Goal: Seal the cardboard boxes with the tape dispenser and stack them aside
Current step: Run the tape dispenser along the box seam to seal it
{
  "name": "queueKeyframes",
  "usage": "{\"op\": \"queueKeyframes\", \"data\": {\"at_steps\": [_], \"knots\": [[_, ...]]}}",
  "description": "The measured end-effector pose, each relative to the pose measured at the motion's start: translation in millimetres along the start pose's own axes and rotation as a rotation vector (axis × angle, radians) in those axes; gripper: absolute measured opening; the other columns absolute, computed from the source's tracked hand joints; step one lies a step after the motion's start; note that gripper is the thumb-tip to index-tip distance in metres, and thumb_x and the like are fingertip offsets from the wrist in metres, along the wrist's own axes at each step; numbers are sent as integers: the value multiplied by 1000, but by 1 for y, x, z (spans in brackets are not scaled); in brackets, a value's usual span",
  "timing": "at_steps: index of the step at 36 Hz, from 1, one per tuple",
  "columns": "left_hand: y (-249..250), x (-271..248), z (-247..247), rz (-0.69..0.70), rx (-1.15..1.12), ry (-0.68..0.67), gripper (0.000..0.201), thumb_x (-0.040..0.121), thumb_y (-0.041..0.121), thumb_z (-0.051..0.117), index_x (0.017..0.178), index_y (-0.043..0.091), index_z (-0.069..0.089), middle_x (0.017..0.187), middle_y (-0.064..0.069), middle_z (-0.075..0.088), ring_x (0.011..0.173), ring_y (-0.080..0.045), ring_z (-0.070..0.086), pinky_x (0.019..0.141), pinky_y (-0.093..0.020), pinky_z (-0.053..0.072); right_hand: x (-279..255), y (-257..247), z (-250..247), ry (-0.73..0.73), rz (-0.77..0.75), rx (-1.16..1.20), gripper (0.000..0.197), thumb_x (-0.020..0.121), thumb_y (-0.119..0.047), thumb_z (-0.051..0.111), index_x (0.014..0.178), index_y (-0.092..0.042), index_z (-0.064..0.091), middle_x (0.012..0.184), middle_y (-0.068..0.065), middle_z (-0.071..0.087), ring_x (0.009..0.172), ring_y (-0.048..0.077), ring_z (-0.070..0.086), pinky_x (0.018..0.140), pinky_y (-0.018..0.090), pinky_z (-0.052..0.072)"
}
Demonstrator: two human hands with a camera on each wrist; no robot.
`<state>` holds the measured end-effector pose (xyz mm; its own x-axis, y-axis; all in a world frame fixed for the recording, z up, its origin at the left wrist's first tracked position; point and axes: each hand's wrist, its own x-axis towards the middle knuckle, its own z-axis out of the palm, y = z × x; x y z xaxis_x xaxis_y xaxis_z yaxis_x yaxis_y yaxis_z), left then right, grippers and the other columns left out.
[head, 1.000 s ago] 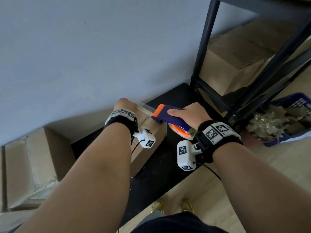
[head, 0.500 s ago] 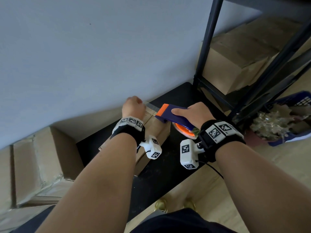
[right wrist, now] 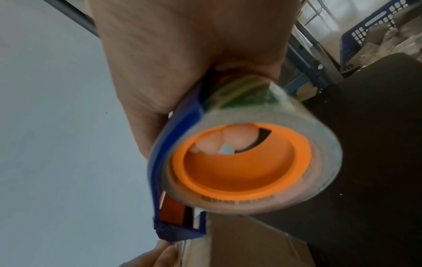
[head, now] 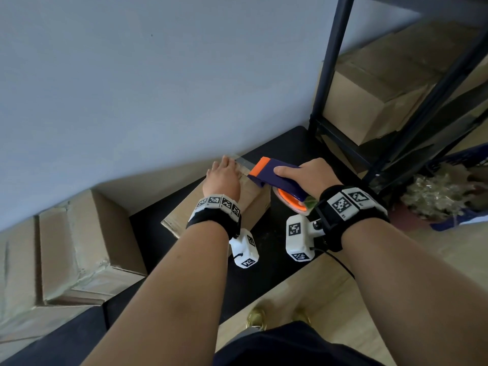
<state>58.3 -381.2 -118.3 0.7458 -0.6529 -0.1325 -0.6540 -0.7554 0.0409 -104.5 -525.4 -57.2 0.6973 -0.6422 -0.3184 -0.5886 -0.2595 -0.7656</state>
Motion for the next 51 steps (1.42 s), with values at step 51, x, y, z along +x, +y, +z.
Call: {"op": "queueKeyframes", "data": {"at_steps": [51], "knots": [[50,-19,14,-299,-150,48,80,94,62,16,153,11,-2,161,-6,-8,148,-22,-12,118,-49,-8,9,45,-13,-56,388,331,42,70,-38,83,89,-2,71,65,13,66,39,20,56,39,21,44]]}}
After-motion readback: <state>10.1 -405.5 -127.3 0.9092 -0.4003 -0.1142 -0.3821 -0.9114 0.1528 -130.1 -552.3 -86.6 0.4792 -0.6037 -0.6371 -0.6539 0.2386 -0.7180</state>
